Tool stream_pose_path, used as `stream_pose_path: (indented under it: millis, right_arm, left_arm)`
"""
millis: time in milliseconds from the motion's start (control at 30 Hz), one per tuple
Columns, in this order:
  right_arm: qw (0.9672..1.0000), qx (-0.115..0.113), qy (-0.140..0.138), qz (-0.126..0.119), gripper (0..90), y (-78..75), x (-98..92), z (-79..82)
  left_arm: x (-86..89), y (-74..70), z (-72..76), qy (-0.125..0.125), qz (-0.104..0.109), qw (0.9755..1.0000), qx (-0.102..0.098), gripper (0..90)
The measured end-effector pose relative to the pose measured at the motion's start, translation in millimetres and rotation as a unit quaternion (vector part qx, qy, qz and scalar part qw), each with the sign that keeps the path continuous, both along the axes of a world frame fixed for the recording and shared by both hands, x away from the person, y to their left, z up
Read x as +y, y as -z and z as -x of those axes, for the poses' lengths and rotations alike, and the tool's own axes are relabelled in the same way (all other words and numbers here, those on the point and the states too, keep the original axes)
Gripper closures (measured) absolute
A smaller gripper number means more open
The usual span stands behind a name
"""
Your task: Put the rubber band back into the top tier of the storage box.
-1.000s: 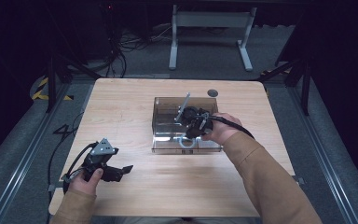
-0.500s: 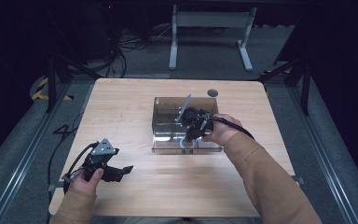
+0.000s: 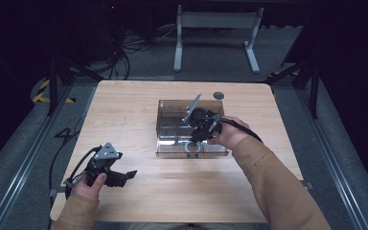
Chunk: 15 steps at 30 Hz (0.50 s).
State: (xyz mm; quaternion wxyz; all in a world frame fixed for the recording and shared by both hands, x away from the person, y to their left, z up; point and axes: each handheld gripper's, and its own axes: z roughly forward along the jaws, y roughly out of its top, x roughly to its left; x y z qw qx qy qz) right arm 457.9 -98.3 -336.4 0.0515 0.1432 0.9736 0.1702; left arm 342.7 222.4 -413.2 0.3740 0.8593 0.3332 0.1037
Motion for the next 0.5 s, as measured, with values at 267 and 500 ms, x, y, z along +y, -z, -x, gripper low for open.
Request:
stream_pose_path:
  millis: [267, 500]
  right_arm:
    - [0.9993, -0.003, 0.000, -0.037, 73.5, -12.1, -3.9, 6.9]
    - [0.9984, -0.006, 0.000, -0.056, 72.9, -20.4, -9.2, 11.5]
  left_arm:
    - [-0.3, 0.9, -0.7, 0.002, 0.000, 1.0000, 0.003, 15.5]
    - [-0.2, 1.6, -1.4, 0.003, -0.001, 1.0000, 0.004, 15.5]
